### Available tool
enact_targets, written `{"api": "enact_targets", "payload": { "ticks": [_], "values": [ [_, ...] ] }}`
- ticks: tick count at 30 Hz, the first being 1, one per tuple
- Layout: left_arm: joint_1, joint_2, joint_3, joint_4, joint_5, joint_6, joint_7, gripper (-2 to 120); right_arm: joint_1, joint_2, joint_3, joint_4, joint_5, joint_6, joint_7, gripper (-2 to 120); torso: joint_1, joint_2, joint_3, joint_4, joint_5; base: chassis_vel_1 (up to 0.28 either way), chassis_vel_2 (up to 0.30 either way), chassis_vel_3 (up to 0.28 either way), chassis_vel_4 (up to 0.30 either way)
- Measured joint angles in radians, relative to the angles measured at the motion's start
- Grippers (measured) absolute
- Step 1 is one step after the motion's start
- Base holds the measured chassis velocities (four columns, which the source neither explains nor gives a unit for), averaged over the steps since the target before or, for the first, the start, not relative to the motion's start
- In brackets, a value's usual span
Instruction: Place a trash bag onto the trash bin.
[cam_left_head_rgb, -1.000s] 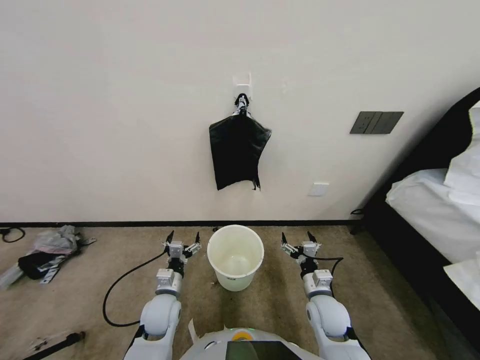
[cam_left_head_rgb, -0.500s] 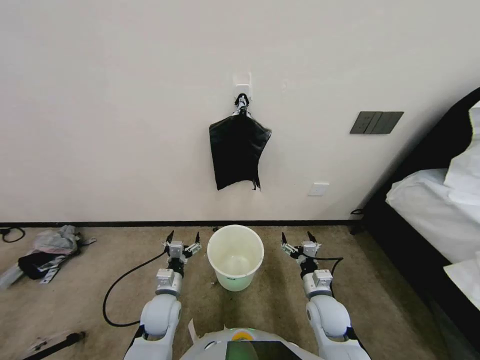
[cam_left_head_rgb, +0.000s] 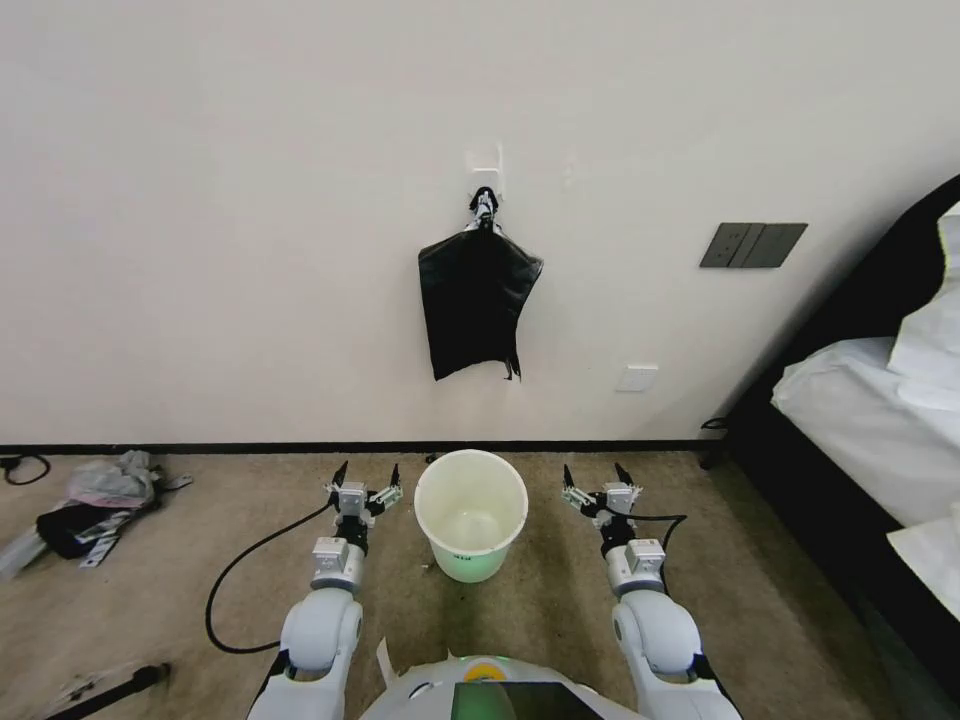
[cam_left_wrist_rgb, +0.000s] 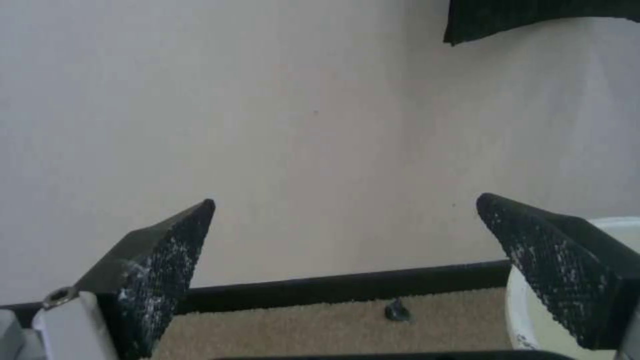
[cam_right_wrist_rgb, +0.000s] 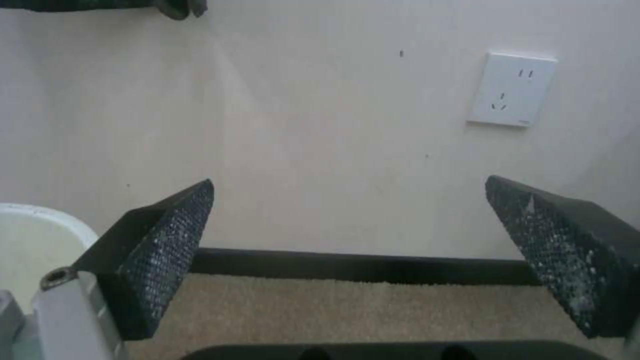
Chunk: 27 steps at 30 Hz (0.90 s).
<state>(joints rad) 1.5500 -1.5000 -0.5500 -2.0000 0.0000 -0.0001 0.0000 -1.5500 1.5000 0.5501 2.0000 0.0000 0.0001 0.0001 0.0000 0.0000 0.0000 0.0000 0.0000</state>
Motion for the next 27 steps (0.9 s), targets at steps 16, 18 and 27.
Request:
{"api": "enact_targets", "payload": {
  "ticks": [16,18,27],
  "values": [
    [0.142,0.136,0.136,-0.212,0.031,-0.181,-0.212,100,-0.195,0.076,-0.112,0.234,-0.218,0.252,0.131,100,0.0,0.0,0.0,-0.0002,-0.0006,0.0,0.0,0.0,0.0],
    [0.142,0.138,0.138,-0.215,0.031,-0.184,-0.214,100,-0.211,0.083,-0.124,0.256,-0.235,0.278,0.143,100,0.0,0.0,0.0,-0.0004,-0.0007,0.0,0.0,0.0,0.0],
    [0.141,0.144,0.126,-0.221,0.03,-0.186,-0.216,100,-0.227,0.078,-0.136,0.266,-0.211,0.302,0.158,100,0.0,0.0,0.0,0.0,-0.0001,0.0,0.0,0.0,0.0]
  ]
}}
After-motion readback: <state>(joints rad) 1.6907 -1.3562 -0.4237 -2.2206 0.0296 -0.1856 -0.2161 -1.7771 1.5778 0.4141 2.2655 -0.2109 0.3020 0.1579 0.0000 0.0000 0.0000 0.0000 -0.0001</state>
